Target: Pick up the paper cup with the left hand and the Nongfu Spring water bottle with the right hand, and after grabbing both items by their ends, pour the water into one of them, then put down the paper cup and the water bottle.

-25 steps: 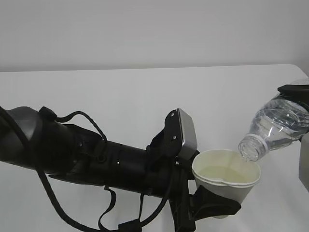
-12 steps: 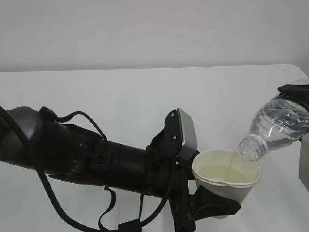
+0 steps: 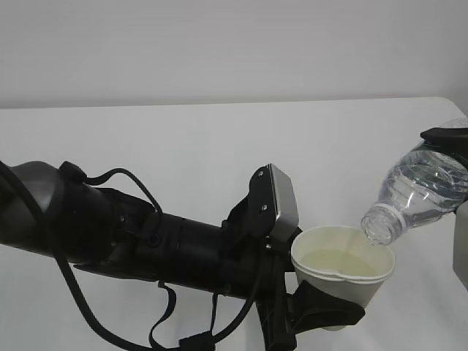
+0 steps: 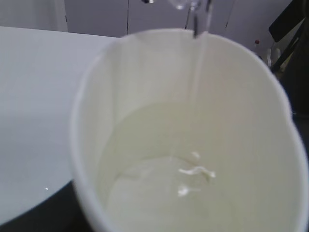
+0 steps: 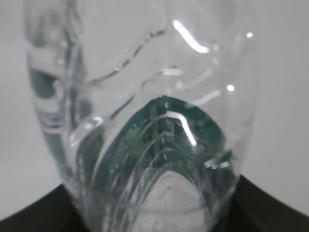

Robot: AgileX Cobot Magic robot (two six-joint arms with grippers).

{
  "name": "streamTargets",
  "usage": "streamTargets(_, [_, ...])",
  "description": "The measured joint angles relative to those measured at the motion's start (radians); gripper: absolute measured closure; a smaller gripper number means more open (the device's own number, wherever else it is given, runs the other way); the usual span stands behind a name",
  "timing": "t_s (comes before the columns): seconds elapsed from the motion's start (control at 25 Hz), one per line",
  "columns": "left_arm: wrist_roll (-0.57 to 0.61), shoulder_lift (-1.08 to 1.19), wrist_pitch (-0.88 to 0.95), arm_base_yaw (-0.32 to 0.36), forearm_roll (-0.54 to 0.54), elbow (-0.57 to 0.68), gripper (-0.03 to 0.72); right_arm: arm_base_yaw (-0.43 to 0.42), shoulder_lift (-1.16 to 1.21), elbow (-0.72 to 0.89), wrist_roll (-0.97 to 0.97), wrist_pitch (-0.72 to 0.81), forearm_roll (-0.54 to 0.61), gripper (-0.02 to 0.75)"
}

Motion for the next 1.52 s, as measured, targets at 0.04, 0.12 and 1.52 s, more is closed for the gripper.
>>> streamTargets(0.04, [0.000, 0.000, 0.000, 0.000, 0.000, 0.000, 0.271, 0.000, 0.000, 0.000, -0.001, 0.000, 0.000, 0.302])
streamTargets(0.12, [-0.003, 0.000, 0.000, 0.000, 0.000, 0.000, 0.271, 0.000, 0.000, 0.000, -0.004, 0.000, 0.000, 0.302])
streamTargets(1.52, [-0.004, 0.000, 0.001, 0.000, 0.000, 0.000, 0.273, 0.000, 0.000, 0.000, 0.017, 0.000, 0.056, 0.302])
